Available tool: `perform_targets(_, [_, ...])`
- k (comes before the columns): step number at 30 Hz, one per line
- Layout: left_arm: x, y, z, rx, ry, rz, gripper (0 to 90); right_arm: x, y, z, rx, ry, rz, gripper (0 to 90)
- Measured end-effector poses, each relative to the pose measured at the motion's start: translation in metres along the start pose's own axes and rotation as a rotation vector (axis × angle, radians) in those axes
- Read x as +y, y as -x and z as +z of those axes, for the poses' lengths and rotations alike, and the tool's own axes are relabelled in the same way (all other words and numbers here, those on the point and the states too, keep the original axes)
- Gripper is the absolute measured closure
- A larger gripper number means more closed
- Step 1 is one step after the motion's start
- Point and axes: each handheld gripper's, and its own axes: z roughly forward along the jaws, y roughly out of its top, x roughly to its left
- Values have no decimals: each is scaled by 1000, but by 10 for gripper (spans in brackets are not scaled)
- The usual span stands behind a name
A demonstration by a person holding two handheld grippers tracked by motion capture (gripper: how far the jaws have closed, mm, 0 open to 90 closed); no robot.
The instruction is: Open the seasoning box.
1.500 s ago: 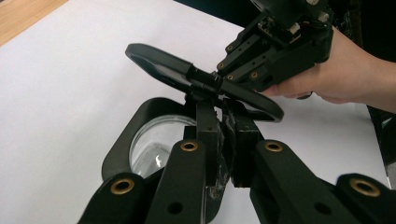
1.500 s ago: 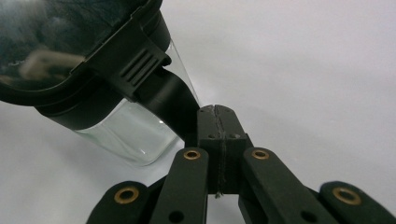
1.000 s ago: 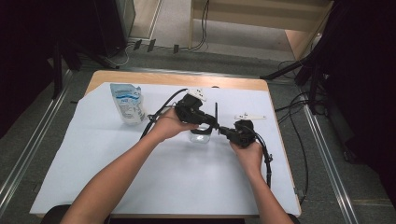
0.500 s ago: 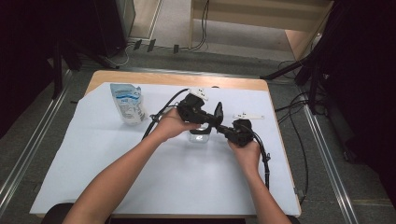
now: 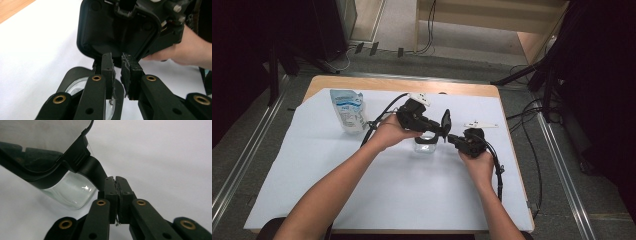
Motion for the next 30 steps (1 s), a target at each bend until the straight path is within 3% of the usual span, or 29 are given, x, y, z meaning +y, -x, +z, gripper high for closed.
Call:
perform_targets(3, [-4, -1, -6, 10, 5, -7, 766, -2, -1, -3, 6, 13, 0, 820])
perform_targets(6, [-9, -2, -14, 50, 18, -24, 708, -5, -3, -6, 13, 8, -16, 760])
perform_targets(7, [-10, -2, -16, 38, 24, -18, 703, -6, -4, -7, 15, 2, -13, 737])
perform_targets(9, [-14, -1, -20, 56, 30, -15, 692, -7, -5, -9, 19, -3, -22, 721])
perform_targets(14, [-21, -2, -28, 31, 23, -28, 579, -11, -9, -16, 19, -16, -56, 687])
perform_targets(19, [-30, -3, -35, 5, 45, -38, 545, -17, -13, -24, 24, -1, -74, 681])
perform_targets(24, [-39, -3, -40, 13, 11, -65, 483, -19, -19, -28, 37, 7, -97, 676])
perform_targets(26, [-43, -1, -42, 19, 12, -54, 495, -19, -23, -29, 30, 10, -102, 676])
perform_targets(30, [-51, 2, -47, 23, 13, -53, 496, -20, -27, -32, 60, 9, -98, 677])
